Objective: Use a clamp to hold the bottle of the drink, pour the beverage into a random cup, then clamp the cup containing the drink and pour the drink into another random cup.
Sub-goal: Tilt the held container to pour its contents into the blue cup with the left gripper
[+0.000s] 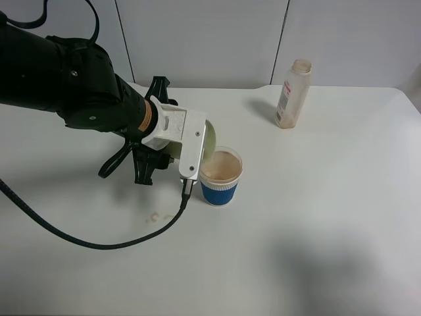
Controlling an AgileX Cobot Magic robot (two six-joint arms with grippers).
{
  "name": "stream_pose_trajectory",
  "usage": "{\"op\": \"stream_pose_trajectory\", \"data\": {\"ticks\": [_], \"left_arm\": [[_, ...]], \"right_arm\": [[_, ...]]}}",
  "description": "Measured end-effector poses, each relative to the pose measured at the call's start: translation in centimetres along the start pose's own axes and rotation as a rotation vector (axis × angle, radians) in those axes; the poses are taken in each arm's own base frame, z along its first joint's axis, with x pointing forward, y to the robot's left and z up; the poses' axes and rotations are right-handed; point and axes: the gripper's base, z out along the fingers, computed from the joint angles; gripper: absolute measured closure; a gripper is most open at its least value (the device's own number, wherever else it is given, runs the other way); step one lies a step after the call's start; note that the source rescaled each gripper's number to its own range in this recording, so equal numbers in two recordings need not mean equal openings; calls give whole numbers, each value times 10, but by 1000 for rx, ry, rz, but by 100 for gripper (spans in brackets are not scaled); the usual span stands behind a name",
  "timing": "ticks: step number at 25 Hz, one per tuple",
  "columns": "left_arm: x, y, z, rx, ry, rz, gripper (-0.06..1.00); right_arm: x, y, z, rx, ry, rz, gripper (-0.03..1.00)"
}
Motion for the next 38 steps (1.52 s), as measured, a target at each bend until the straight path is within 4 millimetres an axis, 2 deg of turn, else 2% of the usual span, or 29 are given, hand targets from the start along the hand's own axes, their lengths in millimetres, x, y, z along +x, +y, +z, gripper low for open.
{"op": "stream_pose_trajectory", "data": {"ticks": [23,30,38], "left_arm": [[3,2,0,-25,29,109,91],[0,12,-3,-60,32,125,91],[-2,12,-3,-66,43,152,91]], "right_arm": [[0,0,0,0,0,0,-3],[0,0,0,0,0,0,-3],[0,0,0,0,0,0,-3]]}}
